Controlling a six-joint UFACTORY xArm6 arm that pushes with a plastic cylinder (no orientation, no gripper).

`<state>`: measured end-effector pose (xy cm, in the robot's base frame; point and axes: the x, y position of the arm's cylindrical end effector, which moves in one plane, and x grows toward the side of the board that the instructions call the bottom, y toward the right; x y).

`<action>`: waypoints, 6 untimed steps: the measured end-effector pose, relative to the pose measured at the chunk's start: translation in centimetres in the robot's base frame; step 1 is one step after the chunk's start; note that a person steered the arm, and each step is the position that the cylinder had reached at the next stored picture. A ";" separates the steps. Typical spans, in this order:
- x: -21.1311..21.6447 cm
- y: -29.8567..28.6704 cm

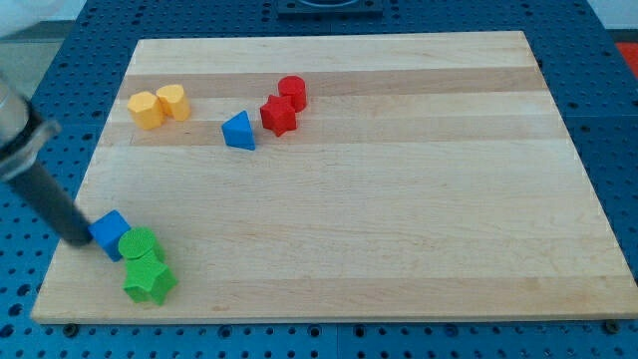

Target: Slide blue cube slightly up

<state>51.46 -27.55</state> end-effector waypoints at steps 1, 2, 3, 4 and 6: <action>-3.3 0.0; -2.3 -1.0; -0.2 -2.8; 4.5 -2.9; 3.6 0.6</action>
